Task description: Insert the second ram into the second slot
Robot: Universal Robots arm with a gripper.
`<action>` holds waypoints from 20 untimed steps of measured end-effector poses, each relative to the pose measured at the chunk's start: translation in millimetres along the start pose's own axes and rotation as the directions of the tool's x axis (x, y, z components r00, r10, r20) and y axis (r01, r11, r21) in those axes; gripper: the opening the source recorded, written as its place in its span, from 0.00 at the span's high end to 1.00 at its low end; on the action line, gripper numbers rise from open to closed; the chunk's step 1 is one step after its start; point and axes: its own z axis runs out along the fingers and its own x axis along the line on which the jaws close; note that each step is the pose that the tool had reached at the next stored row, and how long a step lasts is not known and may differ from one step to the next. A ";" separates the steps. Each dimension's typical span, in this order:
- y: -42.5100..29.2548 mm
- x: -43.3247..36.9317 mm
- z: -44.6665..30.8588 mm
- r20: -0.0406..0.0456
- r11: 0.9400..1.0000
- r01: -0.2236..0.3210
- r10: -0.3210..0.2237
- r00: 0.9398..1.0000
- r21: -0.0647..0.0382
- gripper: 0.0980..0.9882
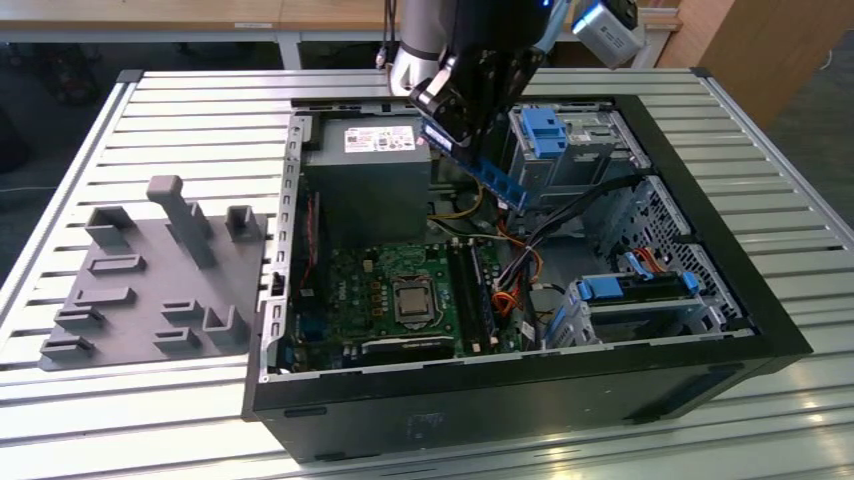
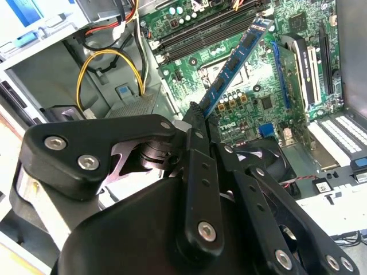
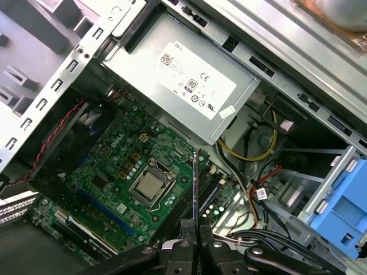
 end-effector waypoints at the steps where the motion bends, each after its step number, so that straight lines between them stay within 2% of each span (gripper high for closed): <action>1: 0.0 0.0 0.2 0.000 1.000 0.000 0.000 1.000 0.000 0.96; 20: 0.0 0.0 0.4 0.001 0.999 -0.037 0.037 0.999 0.001 0.96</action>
